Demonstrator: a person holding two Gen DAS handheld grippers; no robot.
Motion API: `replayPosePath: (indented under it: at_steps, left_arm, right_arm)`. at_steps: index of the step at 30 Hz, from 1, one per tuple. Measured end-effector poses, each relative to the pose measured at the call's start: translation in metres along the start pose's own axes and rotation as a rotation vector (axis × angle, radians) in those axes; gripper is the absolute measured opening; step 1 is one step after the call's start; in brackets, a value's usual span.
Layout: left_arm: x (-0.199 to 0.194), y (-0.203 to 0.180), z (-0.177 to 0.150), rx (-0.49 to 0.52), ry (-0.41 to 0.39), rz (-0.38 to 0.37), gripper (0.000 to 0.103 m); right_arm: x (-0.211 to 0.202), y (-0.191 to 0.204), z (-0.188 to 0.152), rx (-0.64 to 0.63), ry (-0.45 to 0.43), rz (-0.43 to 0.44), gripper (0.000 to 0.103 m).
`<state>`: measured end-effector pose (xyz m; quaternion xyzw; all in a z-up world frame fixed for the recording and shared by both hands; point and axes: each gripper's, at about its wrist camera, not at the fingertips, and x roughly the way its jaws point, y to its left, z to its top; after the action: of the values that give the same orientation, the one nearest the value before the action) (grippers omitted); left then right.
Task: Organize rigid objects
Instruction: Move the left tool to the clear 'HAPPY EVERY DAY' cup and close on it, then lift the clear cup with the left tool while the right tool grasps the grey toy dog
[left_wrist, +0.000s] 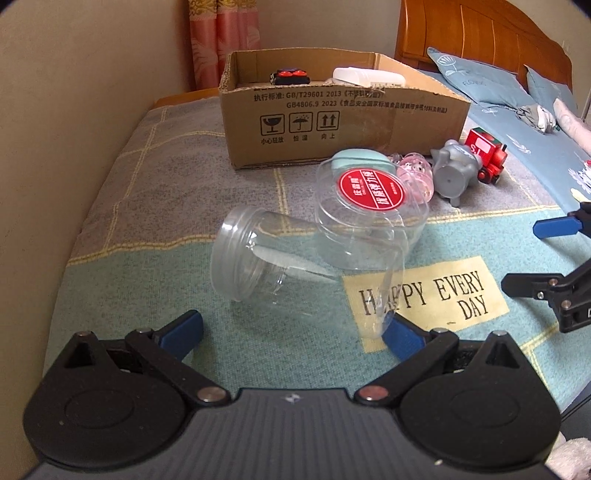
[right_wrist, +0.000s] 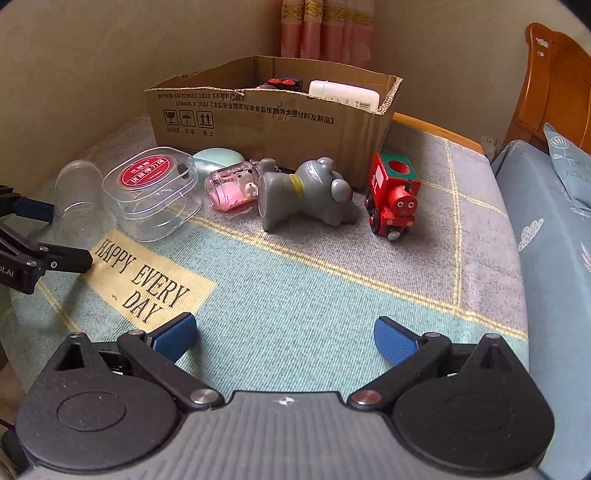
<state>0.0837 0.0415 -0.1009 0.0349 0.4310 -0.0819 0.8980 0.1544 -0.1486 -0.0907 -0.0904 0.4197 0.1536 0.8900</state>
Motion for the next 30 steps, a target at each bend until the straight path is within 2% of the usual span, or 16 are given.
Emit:
replayPosePath:
  at_steps: [5, 10, 14, 24, 30]
  left_arm:
    - [0.001, 0.001, 0.001, 0.011, 0.000, -0.007, 0.102]
    - [0.003, 0.002, 0.002, 0.018, -0.011, -0.013, 0.102]
    - [0.004, 0.002, 0.003, 0.019, -0.011, -0.013, 0.102]
    - [0.005, 0.002, 0.004, 0.018, -0.011, -0.012, 0.102]
    - [0.005, 0.002, 0.004, 0.018, -0.010, -0.012, 0.102]
  right_arm:
    - [0.002, 0.005, 0.024, -0.106, -0.032, -0.028, 0.103]
    - [0.006, 0.007, 0.048, -0.193, -0.091, -0.023, 0.103]
    - [0.018, 0.007, 0.062, -0.237, -0.098, -0.006, 0.100]
    - [0.045, -0.009, 0.068, -0.215, -0.056, 0.005, 0.079]
    - [0.029, -0.004, 0.058, -0.205, -0.048, 0.007, 0.077]
